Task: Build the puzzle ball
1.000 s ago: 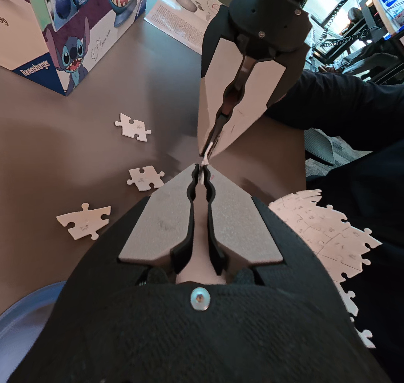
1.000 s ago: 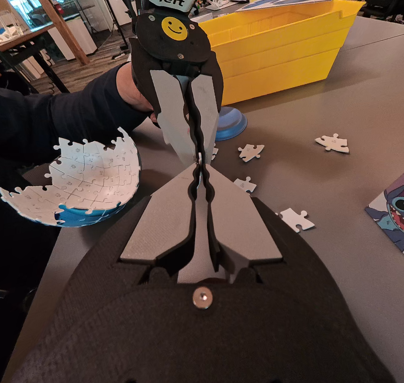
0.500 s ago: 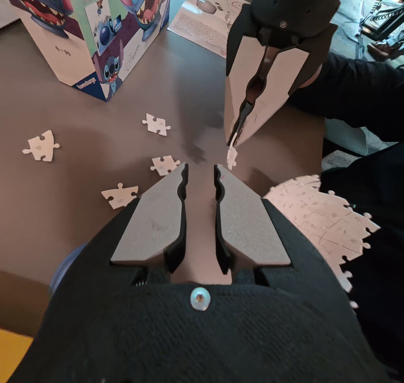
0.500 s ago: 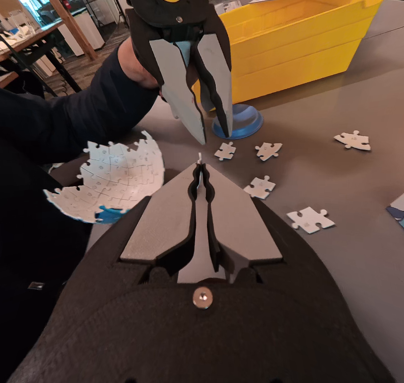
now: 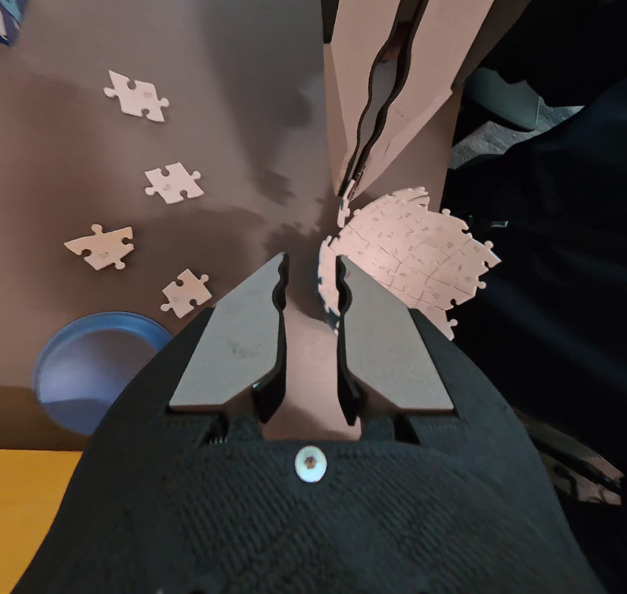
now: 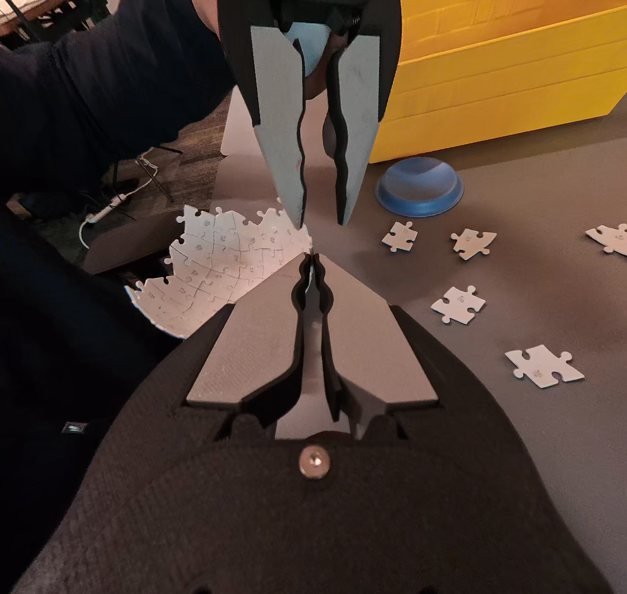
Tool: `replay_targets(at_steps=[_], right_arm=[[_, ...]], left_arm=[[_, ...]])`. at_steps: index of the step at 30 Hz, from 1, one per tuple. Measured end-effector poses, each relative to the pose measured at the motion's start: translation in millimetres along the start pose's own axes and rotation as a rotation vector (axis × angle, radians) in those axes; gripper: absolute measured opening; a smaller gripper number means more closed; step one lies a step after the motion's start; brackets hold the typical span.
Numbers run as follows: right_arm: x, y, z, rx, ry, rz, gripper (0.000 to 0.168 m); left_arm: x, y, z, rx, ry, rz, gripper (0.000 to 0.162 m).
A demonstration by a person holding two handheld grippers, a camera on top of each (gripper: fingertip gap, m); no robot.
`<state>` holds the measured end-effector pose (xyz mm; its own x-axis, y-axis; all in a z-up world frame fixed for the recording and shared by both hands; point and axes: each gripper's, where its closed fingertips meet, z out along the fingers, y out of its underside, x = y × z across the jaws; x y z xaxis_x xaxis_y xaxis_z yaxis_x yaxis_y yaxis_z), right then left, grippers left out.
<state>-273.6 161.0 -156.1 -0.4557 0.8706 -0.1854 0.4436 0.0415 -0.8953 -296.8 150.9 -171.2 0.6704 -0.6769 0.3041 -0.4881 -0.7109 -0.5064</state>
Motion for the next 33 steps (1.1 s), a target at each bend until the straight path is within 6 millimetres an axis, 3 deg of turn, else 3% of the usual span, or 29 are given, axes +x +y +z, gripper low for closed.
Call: replay_targets(at_steps=[8, 19, 33], right_arm=[[3.0, -8.3, -14.6, 0.051, 0.012, 0.008, 0.000], [0.8, -7.2, -12.3, 0.040, 0.012, -0.001, 0.000], [-3.2, -5.8, -6.9, 0.028, -0.003, -0.003, 0.000]], left_arm=[[9.3, 12.2, 10.1, -0.129, 0.015, -0.037, 0.022], [5.9, 27.5, 16.8, -0.210, -0.021, -0.122, 0.005], [18.0, 37.8, 7.0, -0.204, -0.029, -0.193, 0.012]])
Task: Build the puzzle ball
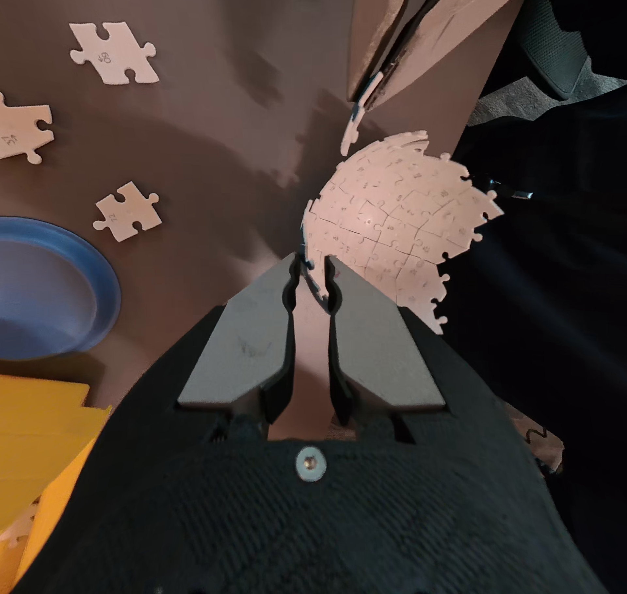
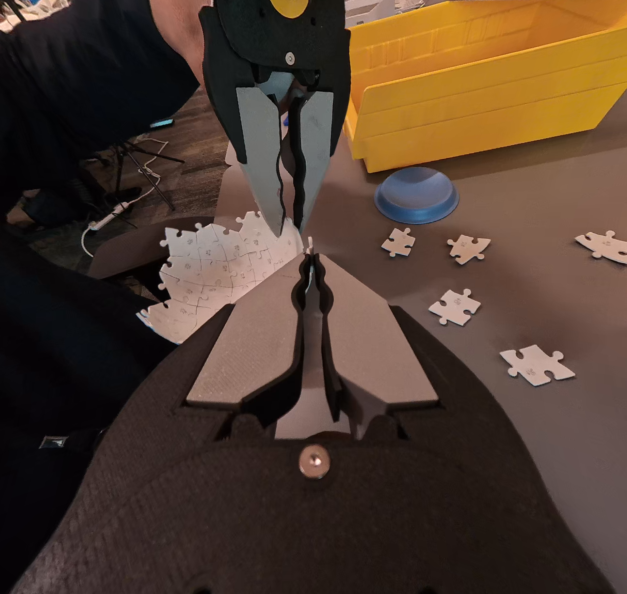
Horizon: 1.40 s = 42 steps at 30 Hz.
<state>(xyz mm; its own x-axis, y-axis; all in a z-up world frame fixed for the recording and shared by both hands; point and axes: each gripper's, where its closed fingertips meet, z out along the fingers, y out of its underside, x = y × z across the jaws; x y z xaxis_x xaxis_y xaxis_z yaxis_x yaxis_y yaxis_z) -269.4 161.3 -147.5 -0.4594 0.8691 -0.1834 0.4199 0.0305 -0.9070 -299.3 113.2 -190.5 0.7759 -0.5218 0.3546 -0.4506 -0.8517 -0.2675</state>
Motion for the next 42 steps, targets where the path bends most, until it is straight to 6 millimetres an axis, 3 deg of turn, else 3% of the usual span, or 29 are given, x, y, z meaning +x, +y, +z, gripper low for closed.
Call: replay_targets(at_steps=[15, 24, 30, 42], right_arm=[[-14.2, 6.3, 26.2, -0.047, -0.039, -0.026, 0.000], [-13.2, 14.9, 35.2, -0.087, -0.043, -0.029, 0.000], [-10.8, 16.8, 40.2, -0.097, -0.040, -0.020, 0.000], [-9.0, 24.5, 45.3, -0.133, -0.026, -0.036, 0.000]], left_arm=[[4.4, 8.5, -1.2, 0.005, 0.017, -0.024, 0.013], [1.8, -1.8, -10.3, 0.035, 0.022, -0.005, 0.013], [-0.4, -8.9, -6.8, 0.033, 0.048, 0.008, 0.014], [-1.9, -4.6, 10.0, -0.031, 0.081, 0.021, 0.014]])
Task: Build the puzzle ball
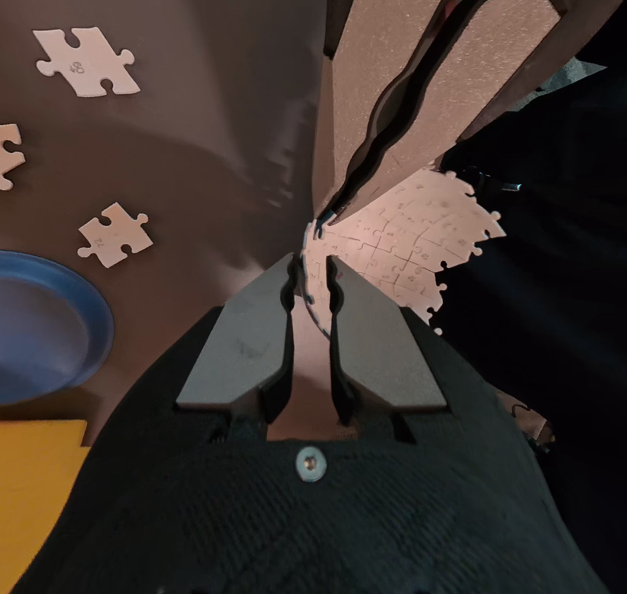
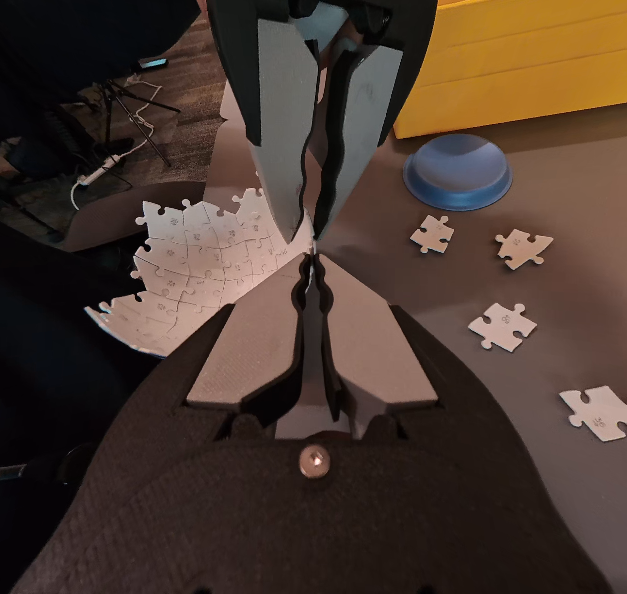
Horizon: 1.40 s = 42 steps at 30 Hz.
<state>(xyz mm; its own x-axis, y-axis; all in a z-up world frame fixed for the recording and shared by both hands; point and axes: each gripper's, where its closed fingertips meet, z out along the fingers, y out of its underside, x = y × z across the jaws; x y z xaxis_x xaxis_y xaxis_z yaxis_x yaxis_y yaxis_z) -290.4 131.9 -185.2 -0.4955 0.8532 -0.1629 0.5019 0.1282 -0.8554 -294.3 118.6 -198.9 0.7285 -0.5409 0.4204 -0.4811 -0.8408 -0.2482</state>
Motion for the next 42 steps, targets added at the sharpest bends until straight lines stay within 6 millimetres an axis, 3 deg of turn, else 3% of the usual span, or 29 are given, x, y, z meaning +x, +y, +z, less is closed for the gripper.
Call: replay_targets(at_steps=[9, 42], right_arm=[[-0.4, 3.9, 3.2, -0.018, 0.001, -0.006, 0.000], [7.0, 10.8, 6.4, -0.034, 0.021, 0.012, 0.000]], left_arm=[[-0.2, 3.8, 5.6, -0.027, -0.004, -0.003, 0.010], [-3.9, -7.3, 12.2, -0.013, 0.071, 0.034, 0.017]])
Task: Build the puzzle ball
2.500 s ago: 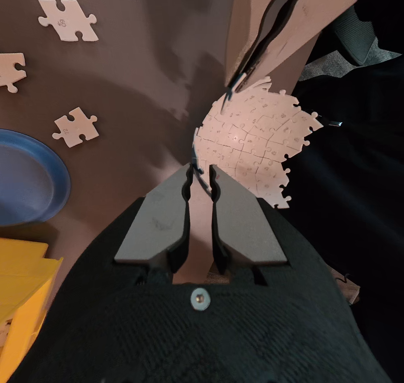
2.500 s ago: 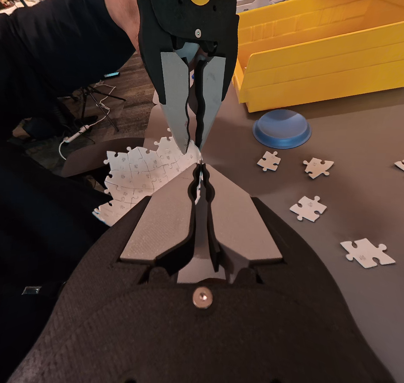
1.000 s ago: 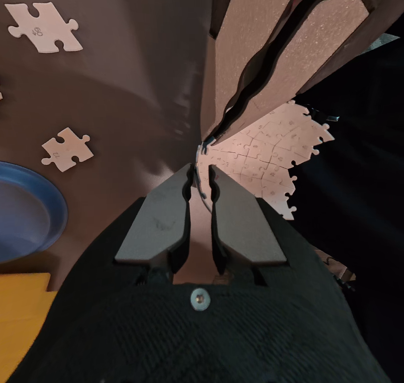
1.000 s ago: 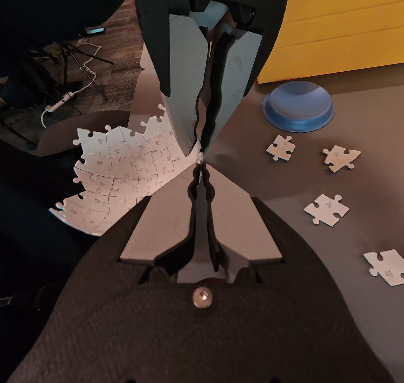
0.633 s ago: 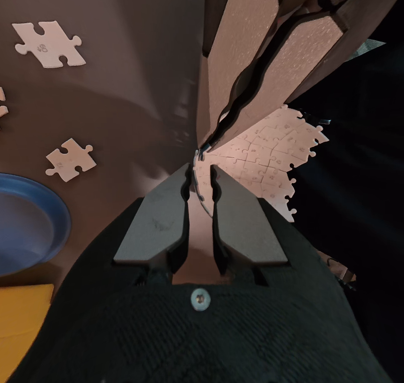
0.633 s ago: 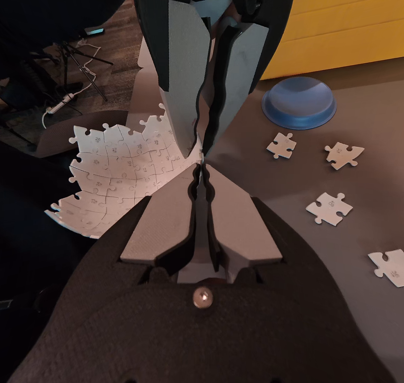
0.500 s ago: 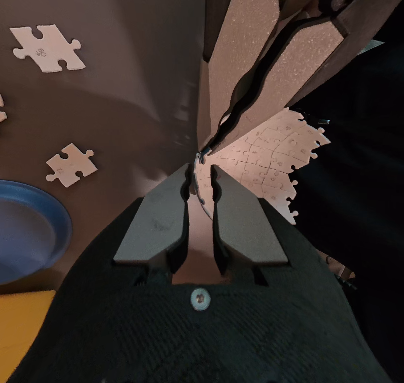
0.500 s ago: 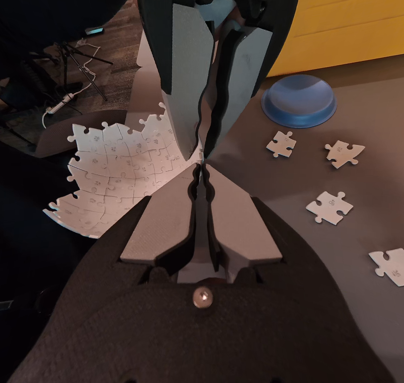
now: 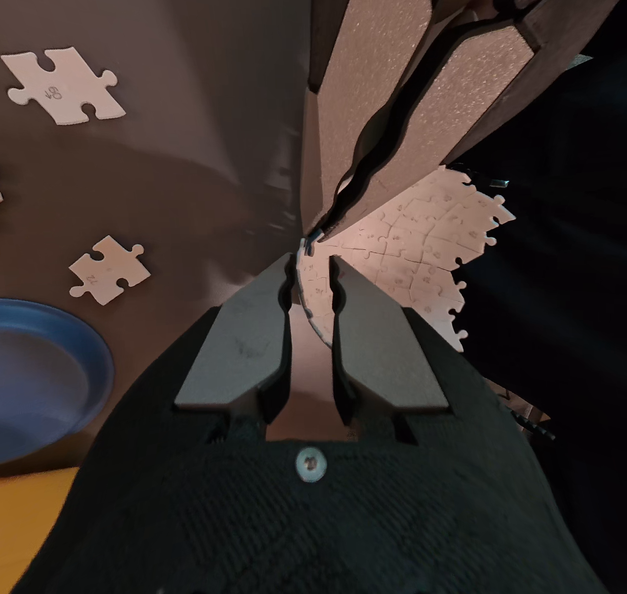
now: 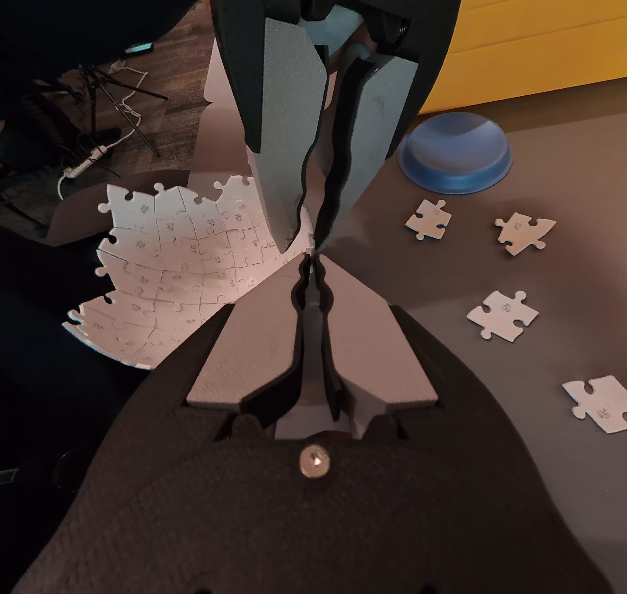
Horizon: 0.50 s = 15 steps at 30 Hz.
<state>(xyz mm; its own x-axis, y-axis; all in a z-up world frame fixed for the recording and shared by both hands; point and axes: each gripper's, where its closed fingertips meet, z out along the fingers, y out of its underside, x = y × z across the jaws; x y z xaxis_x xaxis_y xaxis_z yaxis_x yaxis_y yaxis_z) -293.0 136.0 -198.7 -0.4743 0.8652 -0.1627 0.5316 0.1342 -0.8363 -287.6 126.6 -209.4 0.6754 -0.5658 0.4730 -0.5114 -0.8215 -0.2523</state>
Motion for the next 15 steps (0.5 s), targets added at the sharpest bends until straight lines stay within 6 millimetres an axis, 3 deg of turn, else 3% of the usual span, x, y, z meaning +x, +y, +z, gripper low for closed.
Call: replay_targets(at_steps=[15], right_arm=[[-0.1, 3.4, 2.5, -0.004, -0.010, 0.031, 0.000]], left_arm=[[-1.5, 4.6, 1.4, -0.012, 0.009, -0.003, 0.016]])
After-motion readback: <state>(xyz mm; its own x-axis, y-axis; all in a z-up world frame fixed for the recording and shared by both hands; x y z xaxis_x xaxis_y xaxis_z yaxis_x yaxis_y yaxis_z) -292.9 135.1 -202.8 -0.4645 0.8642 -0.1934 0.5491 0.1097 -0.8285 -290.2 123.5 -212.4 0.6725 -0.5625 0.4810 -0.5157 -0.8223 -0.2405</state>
